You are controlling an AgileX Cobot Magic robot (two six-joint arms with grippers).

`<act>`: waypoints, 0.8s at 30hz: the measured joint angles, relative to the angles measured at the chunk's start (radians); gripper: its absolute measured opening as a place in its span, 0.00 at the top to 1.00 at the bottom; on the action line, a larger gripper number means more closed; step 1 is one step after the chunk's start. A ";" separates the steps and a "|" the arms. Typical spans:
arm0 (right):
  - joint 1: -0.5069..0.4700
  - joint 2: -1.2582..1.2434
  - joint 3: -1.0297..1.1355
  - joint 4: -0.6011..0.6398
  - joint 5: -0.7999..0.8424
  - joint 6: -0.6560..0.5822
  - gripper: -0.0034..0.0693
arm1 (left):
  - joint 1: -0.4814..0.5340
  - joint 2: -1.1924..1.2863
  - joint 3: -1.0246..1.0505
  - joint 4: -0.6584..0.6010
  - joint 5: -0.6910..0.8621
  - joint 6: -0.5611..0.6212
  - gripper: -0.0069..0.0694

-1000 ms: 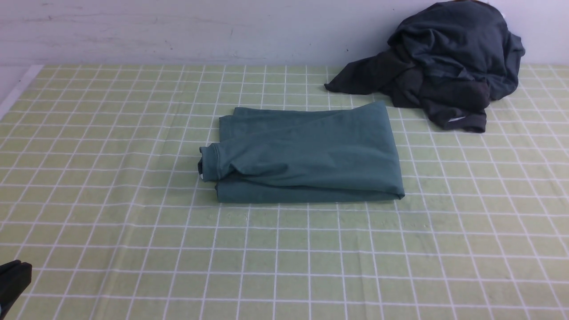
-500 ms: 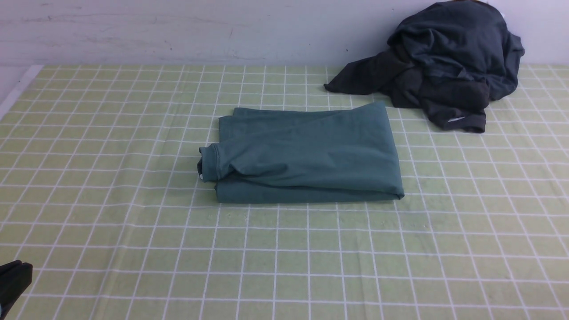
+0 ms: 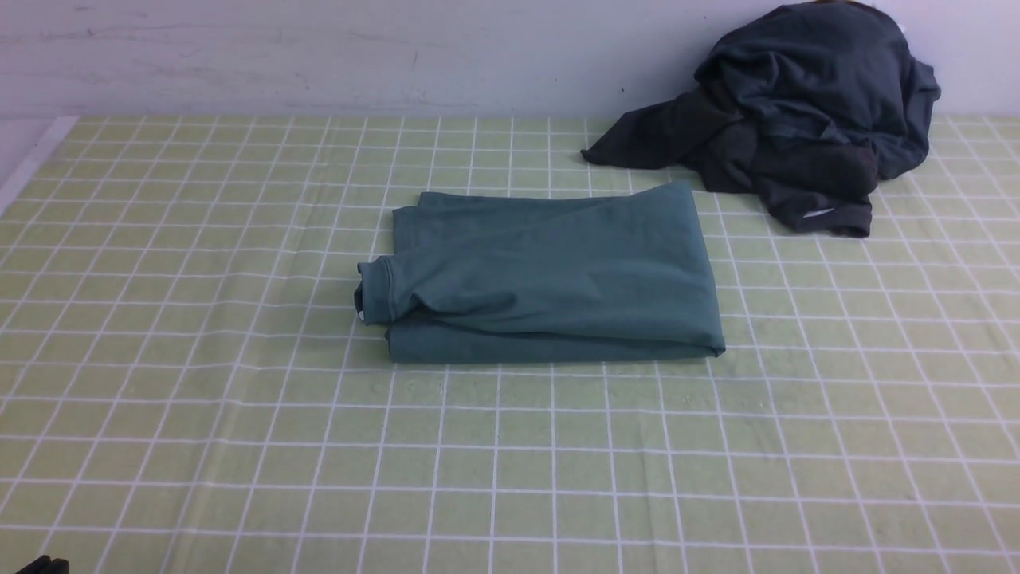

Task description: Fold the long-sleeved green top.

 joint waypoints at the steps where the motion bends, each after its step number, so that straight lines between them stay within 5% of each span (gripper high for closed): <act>1: 0.000 0.000 0.000 0.000 0.000 0.000 0.97 | 0.021 0.000 0.052 0.000 -0.073 -0.001 0.91; 4: 0.000 0.000 0.000 0.000 0.000 0.000 0.97 | 0.050 0.000 0.095 -0.002 -0.163 -0.005 0.91; 24: 0.000 0.000 0.000 0.000 0.000 0.000 0.97 | 0.056 0.000 0.092 -0.005 -0.132 -0.082 0.91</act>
